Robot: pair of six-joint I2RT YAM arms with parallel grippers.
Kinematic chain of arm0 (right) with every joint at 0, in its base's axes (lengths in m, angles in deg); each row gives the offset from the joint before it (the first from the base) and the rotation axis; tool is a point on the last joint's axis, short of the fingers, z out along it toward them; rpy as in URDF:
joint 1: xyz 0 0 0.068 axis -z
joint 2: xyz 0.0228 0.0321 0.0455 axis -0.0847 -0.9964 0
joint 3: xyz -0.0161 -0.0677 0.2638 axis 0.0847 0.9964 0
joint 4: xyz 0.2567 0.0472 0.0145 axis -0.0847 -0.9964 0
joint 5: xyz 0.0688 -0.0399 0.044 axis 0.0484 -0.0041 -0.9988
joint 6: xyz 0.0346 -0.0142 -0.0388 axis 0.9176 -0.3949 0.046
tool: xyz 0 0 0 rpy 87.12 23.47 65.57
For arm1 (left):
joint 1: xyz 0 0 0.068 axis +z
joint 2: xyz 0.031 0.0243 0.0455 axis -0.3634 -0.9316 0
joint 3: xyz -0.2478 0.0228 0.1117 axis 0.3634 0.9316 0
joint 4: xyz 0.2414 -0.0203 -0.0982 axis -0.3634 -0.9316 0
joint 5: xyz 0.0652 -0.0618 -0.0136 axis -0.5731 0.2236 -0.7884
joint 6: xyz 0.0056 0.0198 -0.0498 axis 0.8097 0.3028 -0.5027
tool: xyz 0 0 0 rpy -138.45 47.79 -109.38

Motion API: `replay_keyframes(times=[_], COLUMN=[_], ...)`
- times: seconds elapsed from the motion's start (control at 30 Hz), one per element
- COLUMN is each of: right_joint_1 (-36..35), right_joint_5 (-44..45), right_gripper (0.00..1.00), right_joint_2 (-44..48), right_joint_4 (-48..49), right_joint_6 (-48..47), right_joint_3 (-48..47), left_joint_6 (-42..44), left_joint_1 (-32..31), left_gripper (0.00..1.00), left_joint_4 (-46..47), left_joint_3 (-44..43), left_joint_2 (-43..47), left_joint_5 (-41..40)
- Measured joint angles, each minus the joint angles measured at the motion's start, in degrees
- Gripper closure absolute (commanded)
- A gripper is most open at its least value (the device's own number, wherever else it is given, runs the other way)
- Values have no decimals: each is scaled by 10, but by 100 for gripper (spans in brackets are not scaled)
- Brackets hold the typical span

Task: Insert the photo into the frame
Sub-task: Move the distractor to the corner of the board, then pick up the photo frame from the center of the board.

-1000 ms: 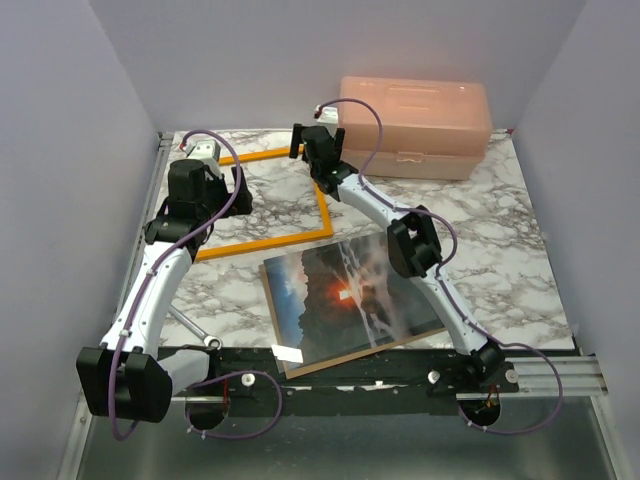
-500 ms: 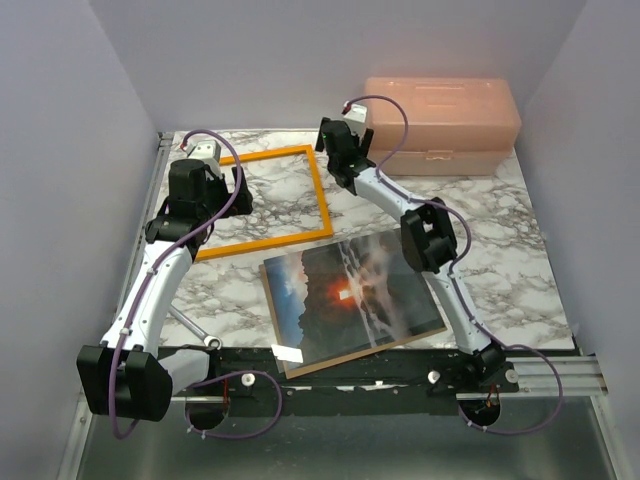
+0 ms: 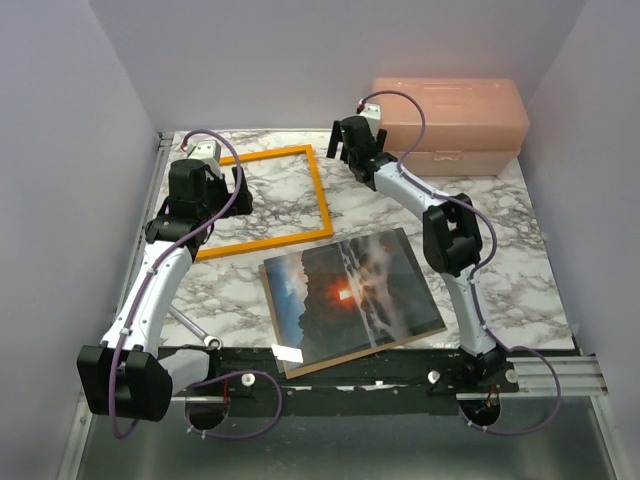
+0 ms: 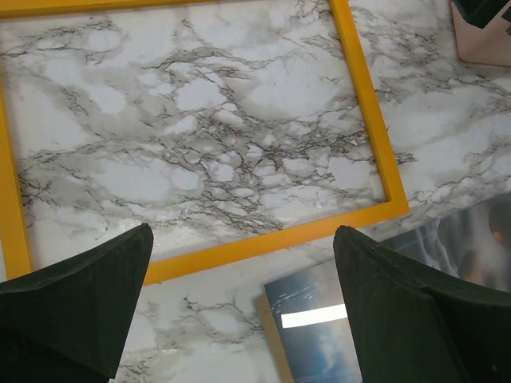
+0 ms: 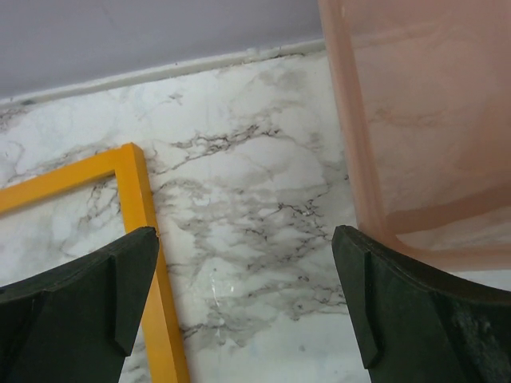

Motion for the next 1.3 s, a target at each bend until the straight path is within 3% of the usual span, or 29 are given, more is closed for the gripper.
replay_keyframes(times=[0.47,0.97,1.2,1.3], right_joint_1=[-11,-65,-77,-78], right_joint_5=[-158,-268,-252,-242], right_gripper=[2,22,40,69], right_joint_2=[104,106,81,74], right_joint_4=[-120,-185,-220,-232], right_joint_6=[8,27,29,28], right_joint_3=[169,207,168,158], left_joint_6=[12,36,47,52], left_joint_1=[-11,-64,-85,-94], left_gripper=[2,2,2,2], left_joint_4=[-5,-35,-42,-43], left_joint_3=[-4,-26,-28,-28], left_joint_2=[-15,-65,-68,-68], left_joint_5=[21,27,12,2])
